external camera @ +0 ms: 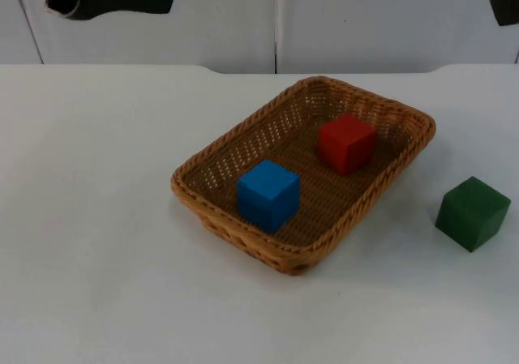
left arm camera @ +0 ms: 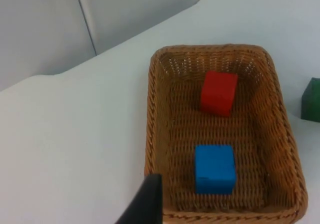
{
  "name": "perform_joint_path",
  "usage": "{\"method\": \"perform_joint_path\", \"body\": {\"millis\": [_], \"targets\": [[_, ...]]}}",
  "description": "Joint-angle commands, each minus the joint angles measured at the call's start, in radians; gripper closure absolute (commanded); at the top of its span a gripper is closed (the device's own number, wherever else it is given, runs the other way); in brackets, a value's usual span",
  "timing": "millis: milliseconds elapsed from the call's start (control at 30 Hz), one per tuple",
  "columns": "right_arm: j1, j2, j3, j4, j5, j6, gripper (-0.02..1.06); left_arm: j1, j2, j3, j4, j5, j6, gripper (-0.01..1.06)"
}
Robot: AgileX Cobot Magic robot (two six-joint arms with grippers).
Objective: Pick up one cube with each hand and place exactly two cubes into the same basket, leaving the remaining cube outside.
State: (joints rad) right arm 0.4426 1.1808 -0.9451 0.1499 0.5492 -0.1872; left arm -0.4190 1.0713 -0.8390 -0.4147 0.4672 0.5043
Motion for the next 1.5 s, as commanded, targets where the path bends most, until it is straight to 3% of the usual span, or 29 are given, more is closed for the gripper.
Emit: {"method": "perform_joint_path", "body": {"millis": [0, 433, 733, 867, 1167, 1467], "targets": [[-0.003, -0.039, 0.018, 0.012, -0.019, -0.009, 0.33, 0.003, -0.036, 0.020, -0.008, 0.002, -0.013, 0.12], [-0.003, -0.297, 0.125, 0.012, 0.010, -0.009, 0.33, 0.003, -0.234, 0.077, 0.002, 0.076, -0.054, 0.12], [-0.003, -0.471, 0.165, 0.011, 0.115, -0.009, 0.33, 0.003, -0.419, 0.077, 0.101, 0.206, -0.147, 0.12], [-0.003, -0.535, 0.205, 0.011, 0.122, -0.009, 0.33, 0.003, -0.486, 0.077, 0.111, 0.254, -0.155, 0.12], [-0.003, -0.725, 0.313, 0.012, 0.148, -0.005, 0.33, 0.003, -0.636, 0.077, 0.263, 0.389, -0.307, 0.12], [-0.003, -0.849, 0.317, 0.012, 0.256, 0.034, 0.33, 0.003, -0.785, 0.079, 0.281, 0.515, -0.323, 0.12]]}}
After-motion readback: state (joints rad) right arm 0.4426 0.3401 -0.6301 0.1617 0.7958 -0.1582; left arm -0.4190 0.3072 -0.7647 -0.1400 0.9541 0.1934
